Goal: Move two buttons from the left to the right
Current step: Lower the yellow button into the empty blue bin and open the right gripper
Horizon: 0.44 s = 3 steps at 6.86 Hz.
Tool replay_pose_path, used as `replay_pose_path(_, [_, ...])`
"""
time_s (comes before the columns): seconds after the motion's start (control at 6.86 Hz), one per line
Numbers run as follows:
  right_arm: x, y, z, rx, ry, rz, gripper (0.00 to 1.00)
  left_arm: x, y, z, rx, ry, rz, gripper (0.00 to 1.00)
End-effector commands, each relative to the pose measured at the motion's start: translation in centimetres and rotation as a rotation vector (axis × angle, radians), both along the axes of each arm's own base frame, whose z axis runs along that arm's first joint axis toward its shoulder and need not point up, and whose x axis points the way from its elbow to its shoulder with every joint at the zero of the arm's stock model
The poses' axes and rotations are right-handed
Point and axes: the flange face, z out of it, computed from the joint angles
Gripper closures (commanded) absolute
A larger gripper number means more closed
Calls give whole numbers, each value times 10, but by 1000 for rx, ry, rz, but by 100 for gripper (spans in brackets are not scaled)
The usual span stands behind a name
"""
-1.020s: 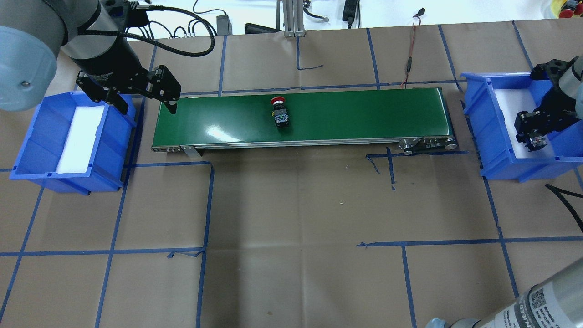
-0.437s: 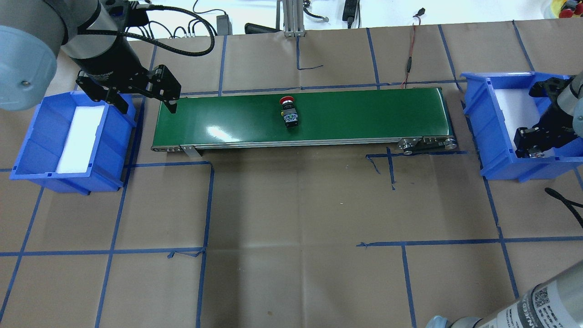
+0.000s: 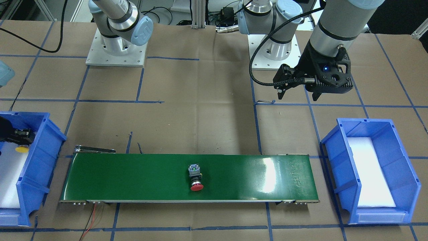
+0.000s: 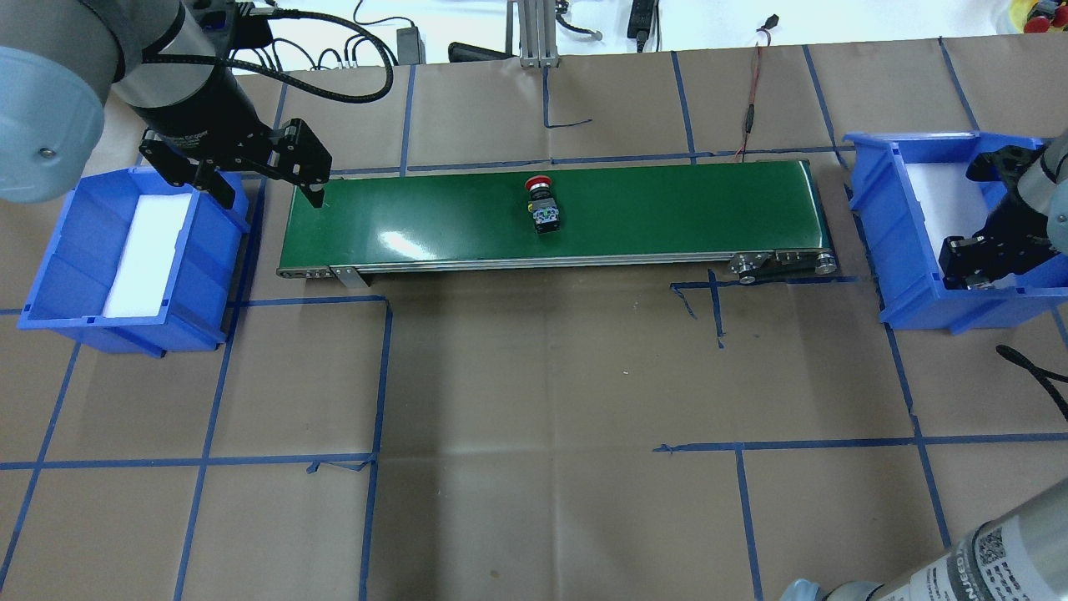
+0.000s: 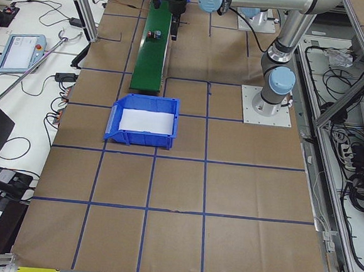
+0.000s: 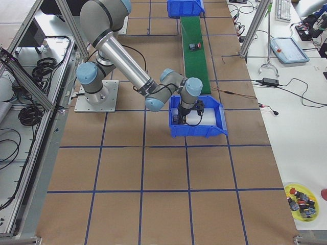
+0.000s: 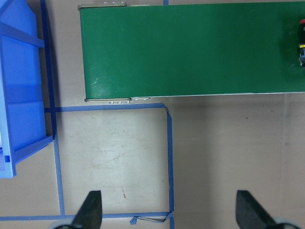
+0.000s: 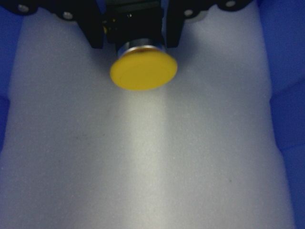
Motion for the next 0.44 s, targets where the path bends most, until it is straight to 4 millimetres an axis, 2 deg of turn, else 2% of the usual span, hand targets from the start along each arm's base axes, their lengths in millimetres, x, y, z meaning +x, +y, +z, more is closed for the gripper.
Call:
replay_pose_path(0.0, [3, -5, 8, -17, 3, 4, 7, 0, 0, 0, 0, 0, 0, 0])
replay_pose_path(0.15, [0, -13, 27, -45, 32, 8, 5, 0, 0, 1, -2, 0, 0, 0])
replay_pose_path(0.29, [4, -22, 61, -93, 65, 20, 4, 0, 0, 1, -2, 0, 2, 0])
